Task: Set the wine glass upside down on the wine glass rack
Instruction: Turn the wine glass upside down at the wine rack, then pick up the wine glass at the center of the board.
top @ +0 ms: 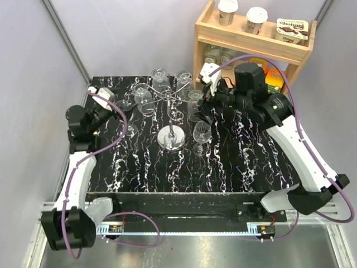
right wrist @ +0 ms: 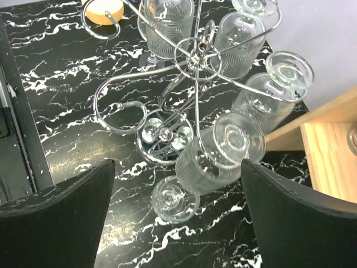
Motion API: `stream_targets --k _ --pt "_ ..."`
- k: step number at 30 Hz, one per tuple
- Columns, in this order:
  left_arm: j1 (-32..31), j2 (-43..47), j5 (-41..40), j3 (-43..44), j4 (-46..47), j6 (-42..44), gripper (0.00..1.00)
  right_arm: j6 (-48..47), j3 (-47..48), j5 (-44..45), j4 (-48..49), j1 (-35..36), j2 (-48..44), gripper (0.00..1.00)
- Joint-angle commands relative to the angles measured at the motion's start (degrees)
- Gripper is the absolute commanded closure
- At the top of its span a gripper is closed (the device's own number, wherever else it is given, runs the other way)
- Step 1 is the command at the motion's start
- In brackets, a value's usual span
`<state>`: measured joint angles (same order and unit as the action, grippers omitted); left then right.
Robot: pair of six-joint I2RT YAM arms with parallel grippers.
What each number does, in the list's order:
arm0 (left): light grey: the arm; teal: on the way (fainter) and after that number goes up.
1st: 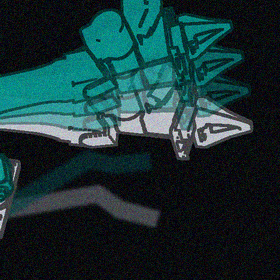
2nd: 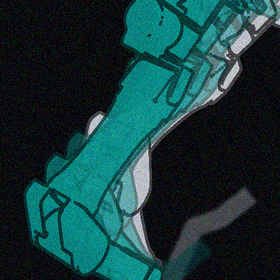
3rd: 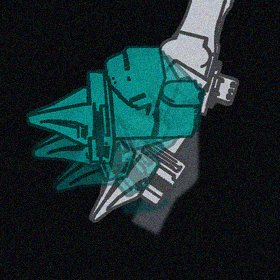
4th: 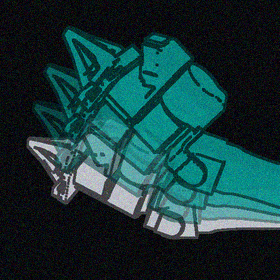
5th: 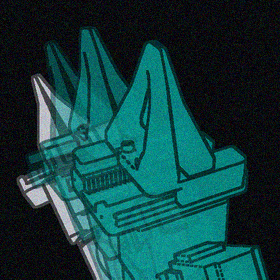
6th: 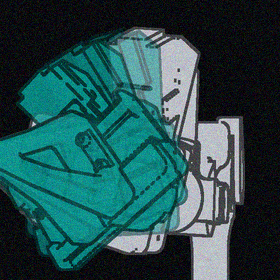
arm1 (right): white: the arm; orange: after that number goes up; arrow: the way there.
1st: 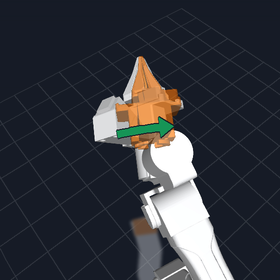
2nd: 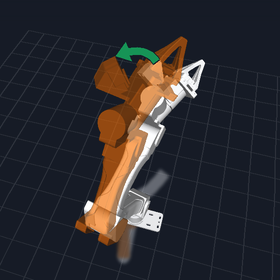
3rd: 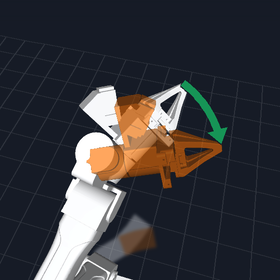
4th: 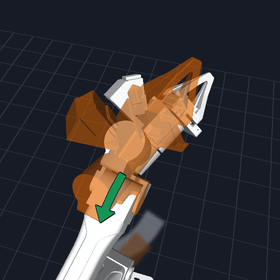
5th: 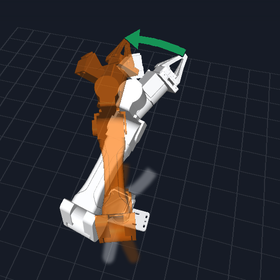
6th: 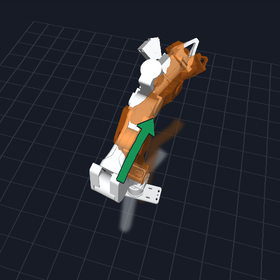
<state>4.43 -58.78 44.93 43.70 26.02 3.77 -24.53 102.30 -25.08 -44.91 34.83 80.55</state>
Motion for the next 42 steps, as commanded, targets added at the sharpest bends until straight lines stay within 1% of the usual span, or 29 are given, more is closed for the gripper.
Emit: stream_targets --k 1,5,8,13,15,18,22,24,26,28,31,35,42 --pt "1.63 3.15 -2.3 11.12 -36.16 19.84 0.01 -3.23 -0.6 4.95 -3.87 0.24 -5.05 0.01" --pt "3.83 1.75 -5.63 19.29 -55.94 32.58 0.01 -4.55 -5.79 6.62 -4.31 0.24 -8.39 0.01" --pt "4.89 -2.28 -8.36 25.97 -65.89 42.17 0.02 -4.47 -7.99 7.15 -4.4 0.15 -10.24 0.01" --pt "6.3 -10.63 -7.22 36.88 -81.28 58.25 0.03 -4.47 -9.49 7.68 -4.31 0.24 -11.82 0.0" --pt "6.3 -13.8 -6.87 39.78 -84.89 63.35 0.04 -4.64 -9.93 7.85 -4.4 0.24 -12.0 0.0" --pt "6.3 -18.28 -5.82 42.6 -87.53 70.21 0.06 -5.0 -10.37 8.2 -4.4 0.24 -11.82 0.01" --pt "6.3 -25.31 -2.75 48.83 -92.8 77.08 0.17 -5.0 -10.28 8.56 -4.4 0.15 -11.3 0.01" --pt "6.21 -29.35 -1.86 52.43 -98.32 80.67 0.18 -5.08 -10.37 8.73 -4.4 0.15 -11.3 0.01" --pt "5.86 -31.29 -2.12 54.2 -100.37 82.8 0.18 -5.08 -10.63 9.0 -4.4 0.15 -11.3 0.01" --pt "5.16 -31.92 -3.35 53.68 -100.12 83.33 0.18 -5.35 -10.81 9.17 -4.4 0.15 -11.3 0.0" --pt "3.84 -32.1 -4.76 50.88 -97.49 83.16 0.18 -5.44 -10.9 9.17 -4.31 0.15 -11.03 0.01" --pt "3.57 -32.01 -4.85 48.32 -93.27 82.28 0.18 -5.26 -10.98 9.0 -4.31 0.15 -10.68 0.0" --pt "3.13 -33.76 -5.38 46.83 -91.33 82.19 0.19 -5.26 -11.16 9.17 -4.31 0.15 -10.5 0.0"
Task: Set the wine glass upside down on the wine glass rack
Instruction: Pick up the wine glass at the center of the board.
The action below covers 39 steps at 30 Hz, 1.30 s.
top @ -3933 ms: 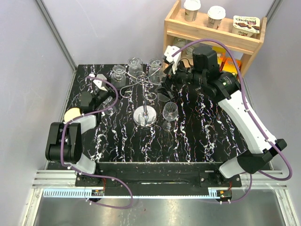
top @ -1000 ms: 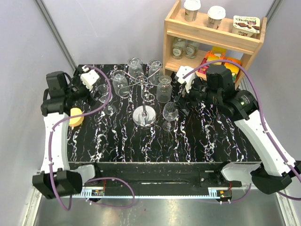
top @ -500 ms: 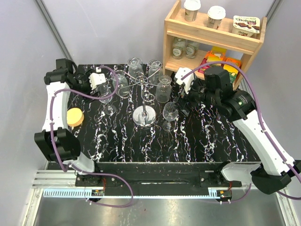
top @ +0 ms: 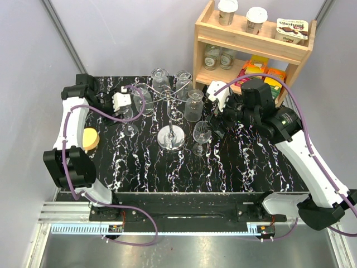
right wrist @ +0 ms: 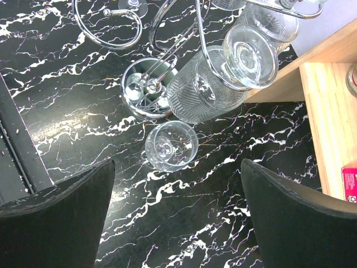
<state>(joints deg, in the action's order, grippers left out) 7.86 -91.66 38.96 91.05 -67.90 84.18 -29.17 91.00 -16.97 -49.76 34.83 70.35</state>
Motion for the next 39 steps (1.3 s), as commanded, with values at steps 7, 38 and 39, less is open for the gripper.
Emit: stream_targets --k 7,38,39 --pt "-0.91 -2.21 0.5 -3.24 4.52 1.43 0.31 -0.54 -0.03 1.41 0.45 0.06 -0.47 0.01" --pt "11.47 15.87 11.83 -7.82 -1.53 -4.99 1.0 0.25 3.73 -1.21 -0.25 -0.38 -0.65 0.01" --pt "12.44 17.72 13.84 -7.29 -1.45 -6.04 1.0 0.86 4.79 -2.09 -0.43 -0.29 -0.56 0.01"
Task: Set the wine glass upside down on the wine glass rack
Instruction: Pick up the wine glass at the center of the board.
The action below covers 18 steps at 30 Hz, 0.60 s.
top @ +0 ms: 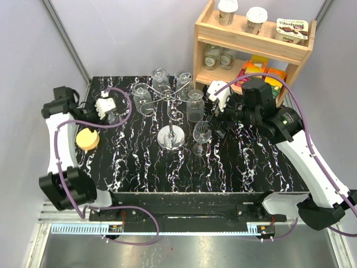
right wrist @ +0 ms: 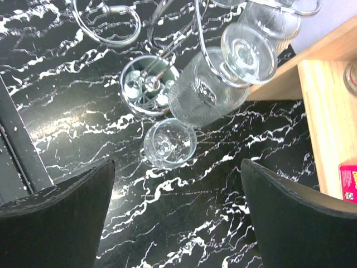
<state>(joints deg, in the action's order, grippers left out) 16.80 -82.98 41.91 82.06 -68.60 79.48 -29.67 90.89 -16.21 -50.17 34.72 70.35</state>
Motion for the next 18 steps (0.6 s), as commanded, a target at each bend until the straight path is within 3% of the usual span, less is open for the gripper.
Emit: stream_targets --k 1,5,10,15,18 --pt "5.16 10.72 13.0 2.48 -0.23 -3.61 1.0 2.59 5.87 -3.91 -0.01 -0.18 -0.39 0.0" --pt "8.95 17.48 20.03 4.86 6.88 -16.08 1.0 8.3 11.31 -8.83 0.51 -0.18 1.63 0.0" --pt "9.39 25.22 25.93 4.86 25.49 -40.23 1.0 15.77 17.55 -15.16 3.41 -0.18 5.23 0.02" --pt "9.22 30.41 30.06 0.57 59.56 -76.51 1.0 25.6 19.68 -21.49 11.3 -0.27 8.22 0.03" --pt "7.9 31.56 30.43 -4.26 88.55 -103.66 1.0 32.28 19.59 -25.36 17.63 -0.18 9.8 0.03"
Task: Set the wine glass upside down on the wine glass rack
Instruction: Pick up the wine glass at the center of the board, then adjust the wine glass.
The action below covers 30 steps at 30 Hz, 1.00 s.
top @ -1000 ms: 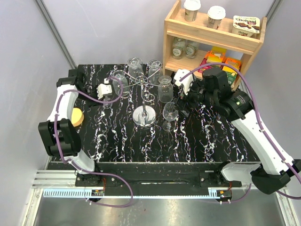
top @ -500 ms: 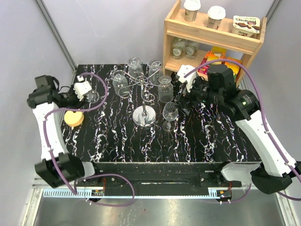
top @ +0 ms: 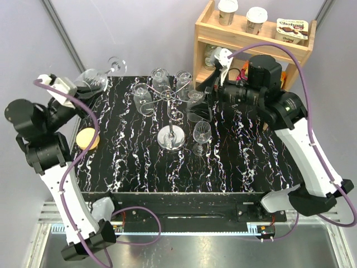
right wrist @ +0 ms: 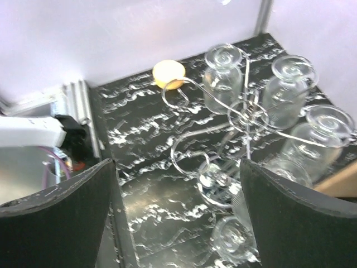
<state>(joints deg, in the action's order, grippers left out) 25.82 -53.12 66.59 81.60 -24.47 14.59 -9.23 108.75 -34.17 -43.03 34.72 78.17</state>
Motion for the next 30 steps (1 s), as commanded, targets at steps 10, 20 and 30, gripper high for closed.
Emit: stream_targets --k 10,20,30 --pt "-7.1 -0.84 -3.38 -5.22 81.6 -76.37 1.0 30.92 9.01 -15.66 25.26 -0.27 11.29 0.05" --pt "-7.89 -3.82 -13.85 -5.58 83.63 -85.09 1.0 39.01 15.18 -19.17 34.13 -0.18 18.59 0.1" --pt "-15.97 -9.63 -18.24 -1.89 75.54 -81.92 1.0 56.44 15.78 -20.06 56.75 0.79 25.0 0.16"
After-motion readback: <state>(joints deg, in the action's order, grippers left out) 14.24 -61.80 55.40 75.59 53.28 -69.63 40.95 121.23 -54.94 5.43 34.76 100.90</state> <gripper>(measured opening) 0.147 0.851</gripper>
